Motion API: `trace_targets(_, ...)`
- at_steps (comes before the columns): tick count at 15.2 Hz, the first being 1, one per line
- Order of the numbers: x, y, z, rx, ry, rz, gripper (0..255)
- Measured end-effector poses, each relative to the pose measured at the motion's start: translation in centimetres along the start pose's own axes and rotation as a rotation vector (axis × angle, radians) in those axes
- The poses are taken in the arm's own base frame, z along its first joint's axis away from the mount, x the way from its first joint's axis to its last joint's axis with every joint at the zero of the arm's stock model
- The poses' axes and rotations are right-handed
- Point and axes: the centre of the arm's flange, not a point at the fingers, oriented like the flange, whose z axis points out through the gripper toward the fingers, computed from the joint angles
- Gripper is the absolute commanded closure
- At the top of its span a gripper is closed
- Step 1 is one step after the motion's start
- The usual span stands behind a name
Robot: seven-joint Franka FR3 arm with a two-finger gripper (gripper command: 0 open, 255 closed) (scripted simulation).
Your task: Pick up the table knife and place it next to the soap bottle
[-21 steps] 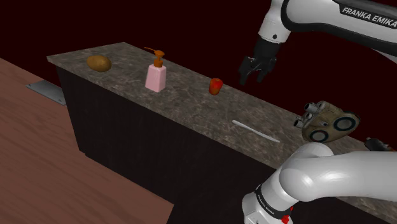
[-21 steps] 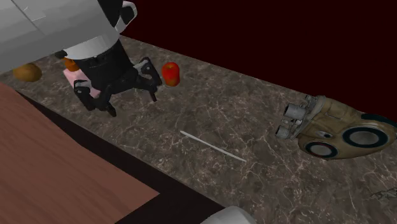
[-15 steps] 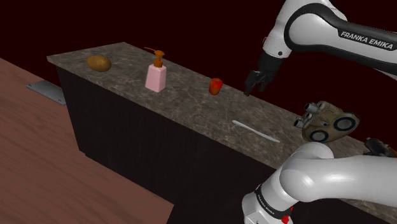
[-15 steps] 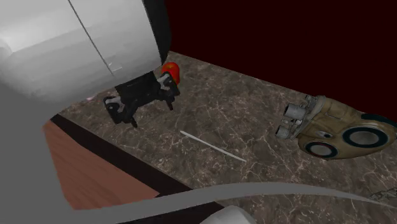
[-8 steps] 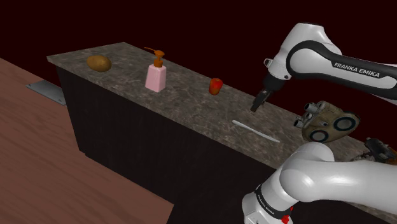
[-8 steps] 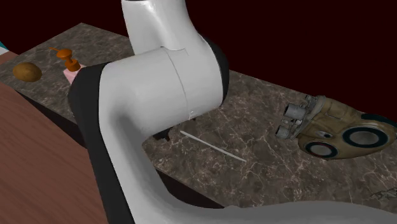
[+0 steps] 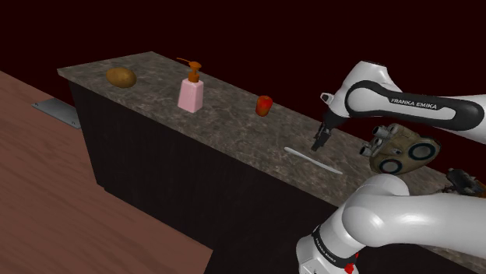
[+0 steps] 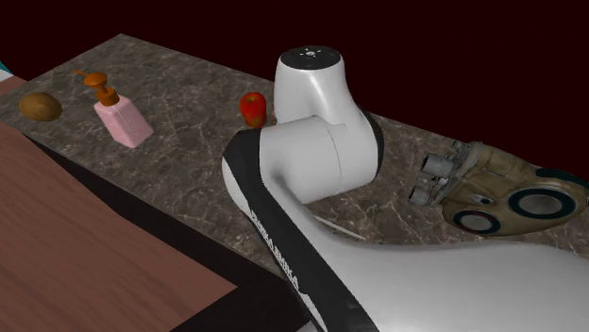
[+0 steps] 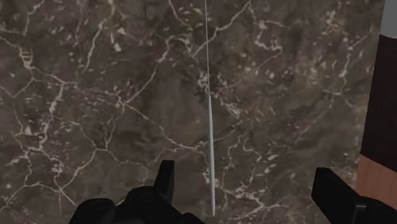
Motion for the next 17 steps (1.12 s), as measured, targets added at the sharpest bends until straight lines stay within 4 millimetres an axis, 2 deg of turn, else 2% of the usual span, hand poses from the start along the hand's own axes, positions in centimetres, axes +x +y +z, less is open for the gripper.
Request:
trace_targets(3,-0.9,2.0,3.0,0.013,0.007,-0.078,0)
trace_targets(8,-1.2,2.1,6.0,0.015,0.009,-0.095,0)
trace_targets(11,-1.1,2.0,7.1,0.015,0.009,-0.095,0)
trace_targets(16,-1.1,2.1,7.3,0.015,0.009,-0.095,0)
trace_targets(17,-1.1,2.1,7.3,0.015,0.009,-0.095,255)
